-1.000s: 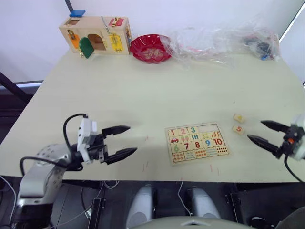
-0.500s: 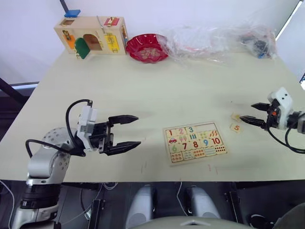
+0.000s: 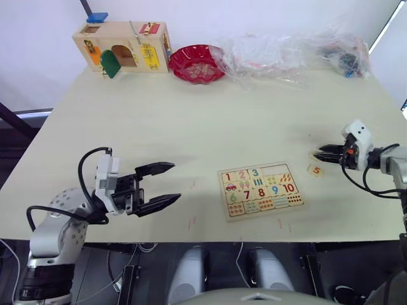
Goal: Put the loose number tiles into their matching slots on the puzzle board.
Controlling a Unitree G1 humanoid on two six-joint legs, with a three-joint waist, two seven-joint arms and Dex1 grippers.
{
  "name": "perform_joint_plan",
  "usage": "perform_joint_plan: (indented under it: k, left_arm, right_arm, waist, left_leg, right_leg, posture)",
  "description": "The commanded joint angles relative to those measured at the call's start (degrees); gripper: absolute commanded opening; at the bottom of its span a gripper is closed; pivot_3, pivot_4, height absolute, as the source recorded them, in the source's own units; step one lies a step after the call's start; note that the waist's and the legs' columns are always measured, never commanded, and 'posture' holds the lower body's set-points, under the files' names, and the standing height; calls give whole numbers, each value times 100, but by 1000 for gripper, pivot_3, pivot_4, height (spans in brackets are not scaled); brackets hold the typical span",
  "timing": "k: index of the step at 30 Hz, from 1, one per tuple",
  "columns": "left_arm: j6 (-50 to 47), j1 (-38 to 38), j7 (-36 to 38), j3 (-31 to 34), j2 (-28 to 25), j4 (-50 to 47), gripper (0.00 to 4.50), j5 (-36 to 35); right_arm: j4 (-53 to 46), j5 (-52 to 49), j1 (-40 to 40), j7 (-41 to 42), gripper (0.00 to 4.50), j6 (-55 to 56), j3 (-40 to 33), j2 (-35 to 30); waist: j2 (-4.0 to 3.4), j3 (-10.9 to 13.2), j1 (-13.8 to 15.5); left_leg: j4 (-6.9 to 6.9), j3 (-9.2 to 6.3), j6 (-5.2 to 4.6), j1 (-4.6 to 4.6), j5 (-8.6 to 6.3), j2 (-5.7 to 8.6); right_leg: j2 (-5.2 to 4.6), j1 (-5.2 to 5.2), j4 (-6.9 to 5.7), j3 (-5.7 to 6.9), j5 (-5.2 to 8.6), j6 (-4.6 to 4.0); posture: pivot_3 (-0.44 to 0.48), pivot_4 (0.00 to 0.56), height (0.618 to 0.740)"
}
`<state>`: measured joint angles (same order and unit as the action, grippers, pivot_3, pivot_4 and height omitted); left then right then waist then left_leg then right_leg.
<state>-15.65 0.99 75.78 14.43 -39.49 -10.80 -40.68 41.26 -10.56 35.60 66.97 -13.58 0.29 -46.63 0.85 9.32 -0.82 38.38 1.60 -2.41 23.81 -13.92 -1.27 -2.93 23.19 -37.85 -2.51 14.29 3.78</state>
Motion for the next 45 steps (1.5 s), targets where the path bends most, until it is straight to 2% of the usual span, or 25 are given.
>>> perform_joint_plan:
  k: [1,14,45]
  left_arm:
    - [150,42,-16,192,10,-135,4500,-91]
    - [245,144,47,190,21,-53,4500,-65]
    - [190,186,38,123,-13,-132,4500,-74]
  right_arm:
    - [69,73,154,56,2042,120,-57,-42]
    - [-158,25,94,275,2042,-316,-83,21]
    - [-656,151,-289,79,2042,-640,-166,-158]
  waist:
    - [0,0,-6]
    - [0,0,-10]
    - [-1,0,-1]
  left_leg:
    - [0,0,0,0,0,0]
    - [0,1,0,-3,0,-2]
    - [-1,1,0,-2,0,-2]
  right_leg:
    - [0,0,0,0,0,0]
    - [0,0,-1,-1,0,-1]
    - [-2,0,1,-1,0,-1]
  posture:
    - [0,150,740]
    - [0,150,740]
    - [0,150,740]
